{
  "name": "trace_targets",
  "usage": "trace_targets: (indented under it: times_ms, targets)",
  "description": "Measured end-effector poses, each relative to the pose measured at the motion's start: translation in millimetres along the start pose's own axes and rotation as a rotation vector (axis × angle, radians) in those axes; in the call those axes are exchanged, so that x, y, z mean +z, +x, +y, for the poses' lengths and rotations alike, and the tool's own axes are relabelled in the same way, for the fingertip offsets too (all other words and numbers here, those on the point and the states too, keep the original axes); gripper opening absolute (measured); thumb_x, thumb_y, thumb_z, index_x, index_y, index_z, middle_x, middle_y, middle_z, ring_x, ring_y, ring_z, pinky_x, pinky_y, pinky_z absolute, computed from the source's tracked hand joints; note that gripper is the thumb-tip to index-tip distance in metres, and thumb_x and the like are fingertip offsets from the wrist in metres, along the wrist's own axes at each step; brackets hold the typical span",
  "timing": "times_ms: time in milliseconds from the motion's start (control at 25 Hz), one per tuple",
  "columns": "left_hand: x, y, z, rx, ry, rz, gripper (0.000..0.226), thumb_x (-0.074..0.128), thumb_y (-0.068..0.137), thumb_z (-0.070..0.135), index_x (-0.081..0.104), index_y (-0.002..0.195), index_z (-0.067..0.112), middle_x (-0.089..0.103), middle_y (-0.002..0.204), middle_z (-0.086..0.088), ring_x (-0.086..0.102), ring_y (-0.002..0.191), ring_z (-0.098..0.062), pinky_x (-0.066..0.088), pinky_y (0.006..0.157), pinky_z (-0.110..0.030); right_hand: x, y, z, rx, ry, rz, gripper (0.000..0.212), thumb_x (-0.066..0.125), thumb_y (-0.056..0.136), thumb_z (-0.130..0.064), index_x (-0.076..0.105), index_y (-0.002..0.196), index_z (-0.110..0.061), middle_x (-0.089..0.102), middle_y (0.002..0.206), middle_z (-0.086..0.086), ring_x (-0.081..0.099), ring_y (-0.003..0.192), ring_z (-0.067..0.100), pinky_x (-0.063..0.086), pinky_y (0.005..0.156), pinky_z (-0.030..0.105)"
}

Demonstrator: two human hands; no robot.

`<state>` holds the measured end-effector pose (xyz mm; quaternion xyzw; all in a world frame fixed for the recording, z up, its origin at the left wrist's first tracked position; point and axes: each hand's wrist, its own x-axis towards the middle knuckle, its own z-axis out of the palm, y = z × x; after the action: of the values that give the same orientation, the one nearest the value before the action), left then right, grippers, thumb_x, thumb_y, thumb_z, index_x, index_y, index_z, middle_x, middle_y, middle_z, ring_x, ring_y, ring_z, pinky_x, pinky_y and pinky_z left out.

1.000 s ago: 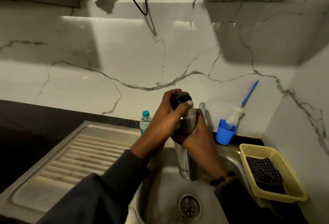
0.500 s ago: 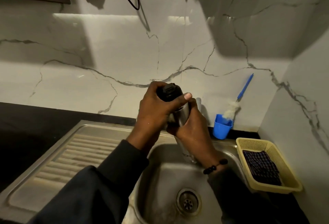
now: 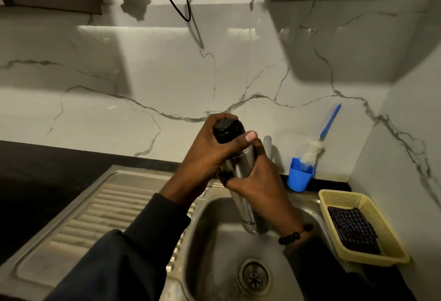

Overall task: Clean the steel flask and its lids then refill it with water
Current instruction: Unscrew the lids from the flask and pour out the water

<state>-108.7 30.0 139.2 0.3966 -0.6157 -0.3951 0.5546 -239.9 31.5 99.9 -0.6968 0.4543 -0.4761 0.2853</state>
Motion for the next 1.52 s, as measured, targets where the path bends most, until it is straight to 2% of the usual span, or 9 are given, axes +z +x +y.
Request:
trace_targets:
  times_ms: [160,360,640,840,960,1160,1280,1400,1520]
  targets:
    - [-14.6,-2.7,-0.2,-0.123,-0.088,-0.22,0.054,0.07,0.088,0.029,0.05,0.138,0.023,0.064,0.131,0.003,0.06,0.121,-0.01,0.055,0.088,-0.026,-2.0,-2.3,6.1,-0.011,0.049,0.019,0.057,0.085,0.065,-0.026,0.045,0.105,-0.037,0.065,0.091,-0.015,0.064,0.082,-0.004,0.05,0.065,0.011]
    - [3.8,-9.5,-2.2,0.03,-0.129,0.125,0.054,0.08,0.073,0.022,0.057,0.121,0.011,0.071,0.114,-0.004,0.069,0.104,-0.013,0.055,0.081,-0.021,4.1,-2.9,4.1,0.014,0.035,0.056,0.061,0.085,0.064,-0.026,0.043,0.108,-0.036,0.062,0.094,-0.016,0.063,0.083,-0.001,0.052,0.067,0.016]
    - [20.1,-1.3,-0.8,0.143,-0.18,0.421,0.052,0.082,0.079,0.016,0.037,0.107,0.019,0.054,0.097,0.0,0.062,0.076,-0.003,0.055,0.072,-0.023,16.8,-5.4,9.2,-0.063,-0.093,0.067,0.067,0.087,0.061,-0.029,0.041,0.11,-0.038,0.051,0.095,-0.025,0.058,0.084,-0.002,0.051,0.067,0.018]
    - [-1.6,2.0,-3.8,0.134,-0.234,0.434,0.053,0.079,0.079,0.027,0.051,0.122,0.017,0.062,0.118,-0.006,0.068,0.104,-0.02,0.058,0.088,-0.03,19.0,-7.7,19.7,-0.022,-0.016,0.052,0.066,0.087,0.063,-0.026,0.04,0.107,-0.039,0.054,0.093,-0.025,0.052,0.088,-0.019,0.042,0.064,-0.001]
    - [-19.2,-11.7,-22.1,0.088,-0.255,0.46,0.05,0.075,0.079,0.034,0.059,0.124,0.018,0.065,0.117,-0.007,0.067,0.103,-0.021,0.056,0.081,-0.023,18.7,-10.4,26.2,-0.008,-0.006,0.046,0.065,0.086,0.063,-0.025,0.041,0.107,-0.038,0.055,0.093,-0.024,0.053,0.089,-0.018,0.042,0.066,0.0]
    - [-52.0,-51.2,-78.2,0.013,0.151,0.577,0.056,0.086,0.069,0.038,0.052,0.11,0.022,0.063,0.105,0.004,0.062,0.087,0.002,0.051,0.073,-0.014,27.0,-15.4,38.7,0.035,-0.006,0.007,0.064,0.086,0.064,-0.027,0.043,0.111,-0.035,0.055,0.097,-0.025,0.055,0.086,-0.013,0.041,0.06,0.003]
    - [-81.5,-82.0,-128.7,-0.079,0.422,0.546,0.057,0.09,0.064,0.042,0.054,0.105,0.025,0.063,0.104,0.003,0.062,0.093,-0.005,0.049,0.074,-0.013,41.2,-21.7,44.1,0.056,0.002,-0.057,0.065,0.086,0.064,-0.026,0.045,0.113,-0.035,0.057,0.098,-0.024,0.056,0.086,-0.011,0.041,0.062,0.004]
    - [-106.3,-115.5,-172.4,-0.164,0.587,0.466,0.063,0.084,0.059,0.062,0.062,0.105,0.027,0.064,0.104,0.004,0.061,0.099,-0.015,0.052,0.082,-0.031,53.9,-27.7,50.6,0.065,0.016,-0.1,0.065,0.086,0.064,-0.027,0.046,0.115,-0.035,0.059,0.1,-0.024,0.056,0.089,-0.015,0.045,0.064,0.002]
    - [-114.4,-151.3,-194.9,-0.132,0.684,0.375,0.067,0.076,0.06,0.066,0.066,0.108,0.021,0.057,0.102,0.008,0.057,0.098,-0.016,0.043,0.081,-0.014,65.1,-31.8,54.3,0.095,0.031,-0.162,0.065,0.086,0.065,-0.027,0.045,0.114,-0.038,0.06,0.1,-0.024,0.057,0.087,-0.017,0.044,0.064,0.001]
